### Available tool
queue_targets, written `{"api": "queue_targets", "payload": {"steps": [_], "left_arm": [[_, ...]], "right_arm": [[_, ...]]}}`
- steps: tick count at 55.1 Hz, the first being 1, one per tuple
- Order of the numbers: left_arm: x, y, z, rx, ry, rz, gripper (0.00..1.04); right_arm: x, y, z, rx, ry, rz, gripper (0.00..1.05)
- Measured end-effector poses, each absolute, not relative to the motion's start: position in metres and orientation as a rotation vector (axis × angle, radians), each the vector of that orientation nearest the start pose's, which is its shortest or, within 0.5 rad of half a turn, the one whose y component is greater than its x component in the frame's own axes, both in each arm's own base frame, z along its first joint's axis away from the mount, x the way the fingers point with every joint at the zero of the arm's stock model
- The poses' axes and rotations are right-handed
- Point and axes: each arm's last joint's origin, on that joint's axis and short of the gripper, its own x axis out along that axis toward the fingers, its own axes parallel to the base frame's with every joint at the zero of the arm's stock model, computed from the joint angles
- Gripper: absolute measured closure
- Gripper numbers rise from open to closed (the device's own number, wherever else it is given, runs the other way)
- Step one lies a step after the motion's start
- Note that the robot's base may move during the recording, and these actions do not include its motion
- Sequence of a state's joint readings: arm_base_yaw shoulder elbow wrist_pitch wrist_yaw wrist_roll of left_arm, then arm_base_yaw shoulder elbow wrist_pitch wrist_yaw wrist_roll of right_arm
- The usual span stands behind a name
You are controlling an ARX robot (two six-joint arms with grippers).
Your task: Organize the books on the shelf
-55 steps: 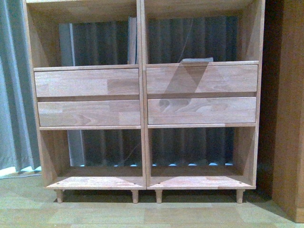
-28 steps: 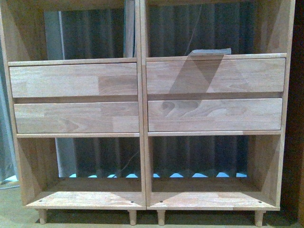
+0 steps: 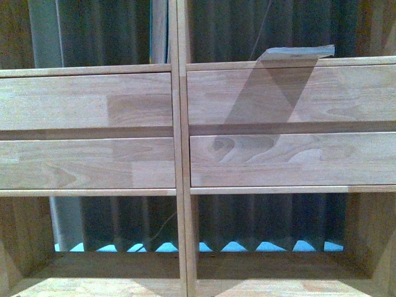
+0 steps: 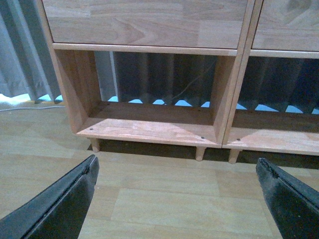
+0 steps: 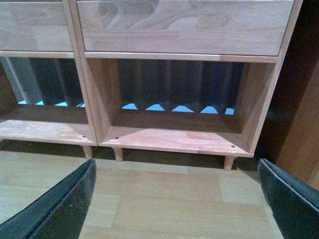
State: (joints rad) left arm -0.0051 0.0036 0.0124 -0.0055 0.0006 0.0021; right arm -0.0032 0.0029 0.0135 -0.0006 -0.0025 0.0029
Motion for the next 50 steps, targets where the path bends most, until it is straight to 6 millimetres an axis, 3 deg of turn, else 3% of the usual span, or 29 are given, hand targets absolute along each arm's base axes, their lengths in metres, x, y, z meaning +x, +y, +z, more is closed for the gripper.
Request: {"api": "queue_targets", "payload": {"steps": [50], "left_arm": [[0.0972,-0.0005,0.1669,0.002,-0.003,-0.005,0.07]], "right_arm": [[0.0970,-0.0002,0.1678,0.003,-0.010,0.000,0.07]]}}
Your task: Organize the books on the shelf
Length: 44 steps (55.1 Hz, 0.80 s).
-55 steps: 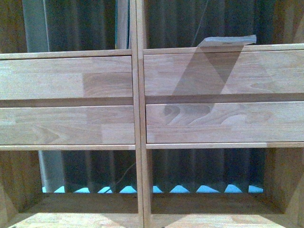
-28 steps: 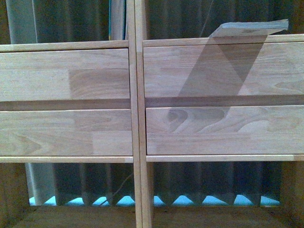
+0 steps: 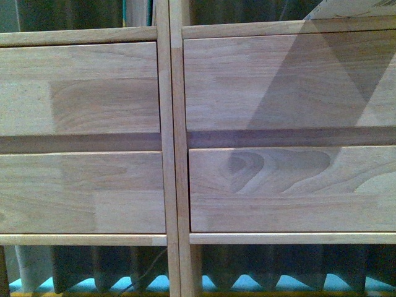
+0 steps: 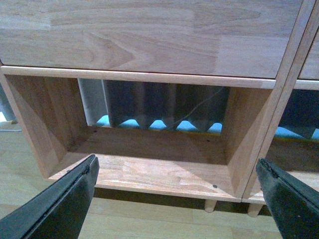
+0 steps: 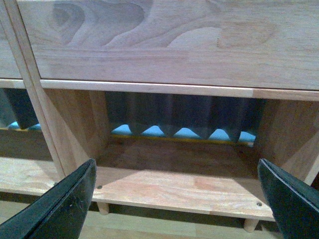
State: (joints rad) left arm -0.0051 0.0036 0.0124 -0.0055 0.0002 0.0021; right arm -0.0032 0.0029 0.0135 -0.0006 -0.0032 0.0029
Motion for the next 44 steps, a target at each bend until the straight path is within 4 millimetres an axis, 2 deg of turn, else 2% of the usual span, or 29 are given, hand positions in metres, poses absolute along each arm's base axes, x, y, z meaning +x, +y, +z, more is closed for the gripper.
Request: {"api": "queue_targets", "payload": {"steps": [44], "left_arm": [[0.0971,-0.0005,0.1669,0.002,-0.004,-0.006,0.07]], "right_arm": [[0.0970,-0.0002,0.1678,0.003,-0.010,-0.001,0.07]]}}
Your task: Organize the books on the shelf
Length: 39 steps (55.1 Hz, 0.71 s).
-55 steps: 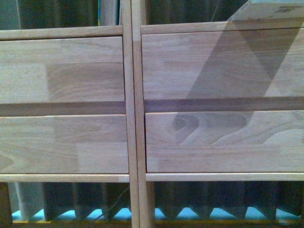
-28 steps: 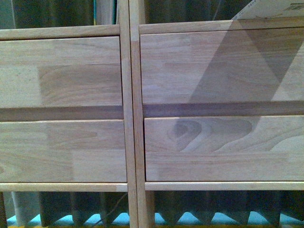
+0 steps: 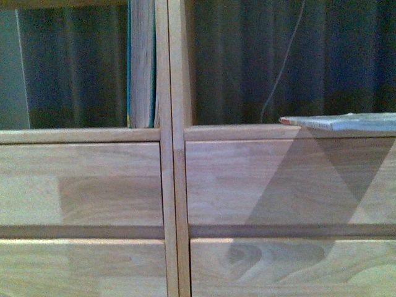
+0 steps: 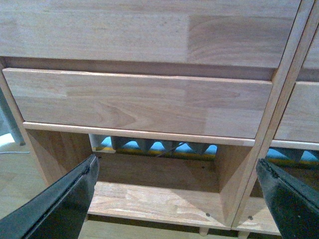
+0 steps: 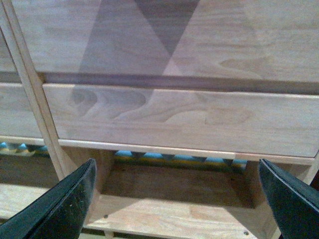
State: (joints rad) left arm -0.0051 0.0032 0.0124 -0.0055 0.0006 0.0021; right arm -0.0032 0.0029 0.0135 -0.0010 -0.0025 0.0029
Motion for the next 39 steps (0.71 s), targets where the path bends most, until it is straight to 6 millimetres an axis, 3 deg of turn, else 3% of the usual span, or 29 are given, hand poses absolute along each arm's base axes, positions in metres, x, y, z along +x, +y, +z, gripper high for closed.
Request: {"api": "queue_targets", "payload": {"steps": [32,39], "left_arm": [[0.0971,-0.0005,0.1669,0.002,-0.004,-0.005,0.07],[0.0971,-0.0005,0.1669,0.002,-0.004,-0.005,0.07]], "right_arm": [[0.0970,-0.0002,0.1678,0.003,-0.010,0.000,0.07],[0.0977,-0.0003,0.1733,0.022,-0.065,-0.114,0.07]]}}
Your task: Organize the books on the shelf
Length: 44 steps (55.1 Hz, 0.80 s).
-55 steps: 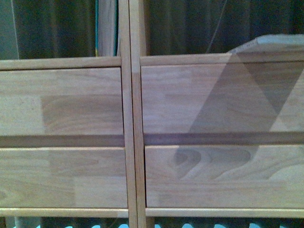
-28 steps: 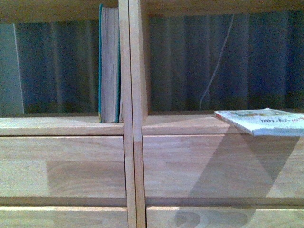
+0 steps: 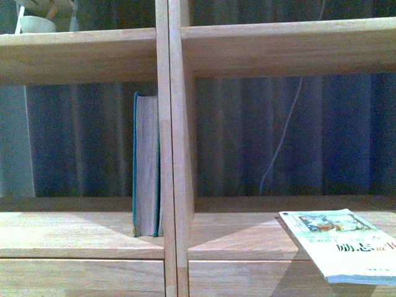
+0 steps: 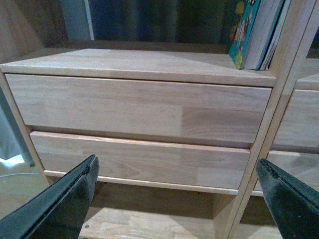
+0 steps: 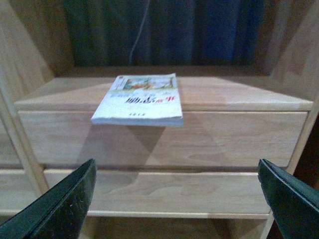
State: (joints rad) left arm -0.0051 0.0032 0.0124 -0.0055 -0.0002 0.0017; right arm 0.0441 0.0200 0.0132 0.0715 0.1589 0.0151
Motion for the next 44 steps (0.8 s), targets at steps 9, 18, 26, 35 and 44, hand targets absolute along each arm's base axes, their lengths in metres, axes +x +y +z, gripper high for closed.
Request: {"api": "queue_targets", "payload": {"steps": [9,18,26,35,44], "left_arm": [[0.097,0.000,0.167,0.002,-0.004,-0.005,0.07],[0.097,-0.001,0.167,0.002,-0.004,-0.005,0.07],[0.097,-0.001,0.167,0.002,-0.004,-0.005,0.07],[0.097,-0.001,0.167,0.002,-0.004,-0.005,0.07],[0.097,-0.001,0.167,0.002,-0.004,-0.005,0.07]], "right_arm": [[0.111,-0.001,0.168,0.119,0.037,-0.146,0.07],[0.135,-0.002,0.174,0.312,0.164,-0.182,0.07],[0.165,0.004,0.179,0.517,0.274,-0.201,0.07],[0.201,0.019,0.179,0.722,0.353,-0.222,0.07],[0.231,0.027,0.177,0.845,0.391,-0.253,0.07]]}}
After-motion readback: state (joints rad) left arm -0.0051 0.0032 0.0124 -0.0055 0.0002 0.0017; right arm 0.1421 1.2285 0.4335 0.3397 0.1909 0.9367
